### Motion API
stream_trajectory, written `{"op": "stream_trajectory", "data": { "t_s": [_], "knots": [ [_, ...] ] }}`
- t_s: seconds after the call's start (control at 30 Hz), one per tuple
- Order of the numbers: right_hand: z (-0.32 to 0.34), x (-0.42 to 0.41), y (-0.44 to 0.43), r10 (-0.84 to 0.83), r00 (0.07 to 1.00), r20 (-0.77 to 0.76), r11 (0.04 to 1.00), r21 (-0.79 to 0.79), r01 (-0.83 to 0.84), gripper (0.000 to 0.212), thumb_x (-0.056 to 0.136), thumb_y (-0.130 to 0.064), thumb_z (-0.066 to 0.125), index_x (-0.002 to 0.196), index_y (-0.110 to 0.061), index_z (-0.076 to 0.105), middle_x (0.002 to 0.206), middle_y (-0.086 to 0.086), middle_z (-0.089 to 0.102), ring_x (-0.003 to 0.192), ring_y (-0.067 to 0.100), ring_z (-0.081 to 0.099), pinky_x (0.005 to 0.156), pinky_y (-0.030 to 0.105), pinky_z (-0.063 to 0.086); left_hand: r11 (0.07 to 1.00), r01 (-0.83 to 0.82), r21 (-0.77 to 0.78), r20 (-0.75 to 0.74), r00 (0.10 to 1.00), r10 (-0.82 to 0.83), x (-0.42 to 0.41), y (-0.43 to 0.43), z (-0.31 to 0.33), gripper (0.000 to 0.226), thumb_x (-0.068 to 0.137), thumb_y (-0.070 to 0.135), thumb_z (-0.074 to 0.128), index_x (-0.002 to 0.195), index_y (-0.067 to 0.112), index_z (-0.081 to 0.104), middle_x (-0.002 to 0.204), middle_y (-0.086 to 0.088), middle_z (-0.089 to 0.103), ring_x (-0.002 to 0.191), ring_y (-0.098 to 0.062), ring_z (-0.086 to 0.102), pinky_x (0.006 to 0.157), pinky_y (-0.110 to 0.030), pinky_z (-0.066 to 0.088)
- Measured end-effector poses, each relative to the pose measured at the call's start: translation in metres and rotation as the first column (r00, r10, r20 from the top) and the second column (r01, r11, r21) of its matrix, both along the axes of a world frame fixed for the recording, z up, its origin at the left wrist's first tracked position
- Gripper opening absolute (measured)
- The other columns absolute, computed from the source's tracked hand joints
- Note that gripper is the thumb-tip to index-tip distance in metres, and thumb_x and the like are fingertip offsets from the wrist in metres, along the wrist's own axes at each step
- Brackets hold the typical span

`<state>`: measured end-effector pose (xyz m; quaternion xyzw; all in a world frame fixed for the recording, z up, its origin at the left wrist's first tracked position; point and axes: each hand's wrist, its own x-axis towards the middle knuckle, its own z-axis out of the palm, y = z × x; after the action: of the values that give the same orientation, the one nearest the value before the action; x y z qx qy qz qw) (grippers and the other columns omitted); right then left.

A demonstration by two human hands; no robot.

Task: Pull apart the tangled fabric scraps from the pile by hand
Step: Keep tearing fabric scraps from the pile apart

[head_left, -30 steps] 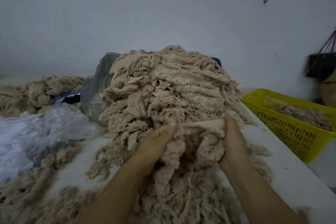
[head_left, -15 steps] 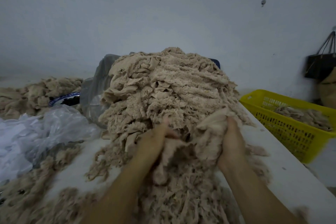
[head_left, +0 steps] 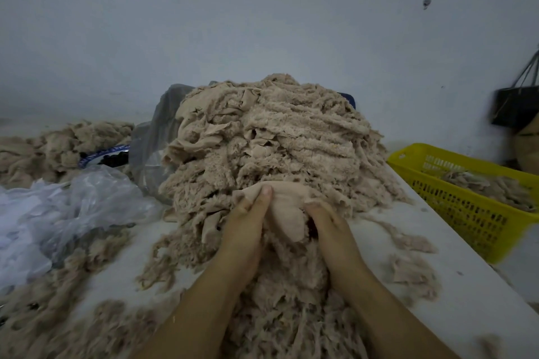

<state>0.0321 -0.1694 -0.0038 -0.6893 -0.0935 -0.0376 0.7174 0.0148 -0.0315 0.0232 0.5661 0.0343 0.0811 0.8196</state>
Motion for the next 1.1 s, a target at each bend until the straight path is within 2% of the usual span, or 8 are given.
{"op": "stream_trajectory", "data": {
  "t_s": [0.2,0.37,0.5,0.6,0.67,0.8,0.9,1.1],
  "knots": [
    [0.009,-0.005,0.009,-0.104,0.992,0.078,0.988,-0.106,0.112,0.036,0.086,-0.063,0.042,0.085,-0.035,0.063,0.065,-0.029,0.067,0.068,-0.015,0.062,0.055,0.001,0.042,0.899,-0.108,0.425,0.112,0.991,0.066,-0.005,-0.017,-0.007,0.035,0.100,0.036,0.055,0.073,0.030,0.077,0.078,0.003,0.077,0.076,-0.013,0.074,0.069,-0.027,0.059],
    [0.011,-0.004,0.001,-0.210,0.976,0.057,0.974,-0.078,0.215,0.066,0.083,-0.073,0.030,0.060,-0.023,0.066,0.057,-0.011,0.068,0.052,0.001,0.062,0.049,0.017,0.046,0.940,-0.165,0.297,0.097,0.985,0.143,-0.001,-0.021,-0.007,0.026,0.099,0.036,0.057,0.094,0.017,0.073,0.091,-0.005,0.077,0.084,-0.018,0.074,0.071,-0.029,0.059],
    [0.016,0.011,-0.029,-0.296,0.953,-0.073,0.933,0.192,0.304,0.067,0.102,-0.056,0.033,0.041,-0.027,0.034,0.044,-0.010,0.027,0.038,0.010,0.024,0.049,0.028,0.025,0.949,-0.314,0.000,-0.049,0.948,0.313,0.008,0.017,-0.001,0.035,0.099,0.044,0.055,0.108,0.014,0.069,0.092,-0.007,0.077,0.086,-0.026,0.074,0.076,-0.041,0.059],
    [0.011,0.014,-0.036,-0.243,0.966,-0.088,0.969,0.016,0.245,0.051,0.101,-0.051,0.042,0.062,-0.023,0.062,0.060,-0.005,0.058,0.059,0.010,0.055,0.068,0.038,0.047,0.927,-0.225,-0.301,-0.189,0.966,0.174,0.008,0.024,0.001,0.033,0.101,0.042,0.052,0.108,0.014,0.068,0.093,-0.008,0.078,0.083,-0.025,0.076,0.069,-0.040,0.061],
    [0.009,0.010,-0.021,-0.140,0.989,0.038,0.979,-0.145,0.144,0.038,0.098,-0.054,0.048,0.097,-0.022,0.068,0.107,-0.006,0.067,0.096,0.003,0.063,0.093,0.028,0.049,0.875,-0.117,-0.470,-0.195,0.980,0.027,0.008,0.020,0.002,0.038,0.102,0.043,0.049,0.112,0.011,0.067,0.099,-0.012,0.077,0.086,-0.026,0.076,0.061,-0.036,0.060],
    [0.008,-0.003,0.001,0.201,0.961,0.188,0.900,-0.422,-0.105,0.035,0.080,-0.074,0.052,0.097,-0.046,0.061,0.101,-0.030,0.062,0.096,-0.014,0.056,0.072,0.004,0.041,0.810,0.035,-0.585,-0.095,0.989,-0.111,0.008,0.022,0.001,0.051,0.102,0.046,0.044,0.121,0.005,0.065,0.115,-0.021,0.071,0.098,-0.033,0.073,0.065,-0.041,0.061],
    [0.001,-0.007,0.002,0.241,0.959,0.149,0.837,-0.532,-0.128,0.019,0.094,-0.053,0.055,0.076,-0.050,0.061,0.082,-0.026,0.064,0.079,-0.011,0.057,0.064,0.004,0.039,0.807,0.061,-0.587,-0.041,0.994,-0.105,0.009,0.026,0.001,0.055,0.102,0.046,0.042,0.108,0.002,0.075,0.114,-0.020,0.072,0.097,-0.031,0.073,0.071,-0.041,0.061],
    [0.021,0.002,-0.019,0.086,0.980,-0.180,0.973,0.225,-0.044,0.020,0.095,-0.042,0.058,0.088,-0.041,0.076,0.128,-0.010,0.062,0.111,0.015,0.065,0.075,0.025,0.052,0.898,-0.032,-0.439,-0.014,0.999,0.029,0.013,0.028,0.003,0.030,0.105,0.021,0.043,0.108,0.002,0.066,0.098,-0.013,0.075,0.087,-0.021,0.073,0.075,-0.035,0.059]
  ]
}}
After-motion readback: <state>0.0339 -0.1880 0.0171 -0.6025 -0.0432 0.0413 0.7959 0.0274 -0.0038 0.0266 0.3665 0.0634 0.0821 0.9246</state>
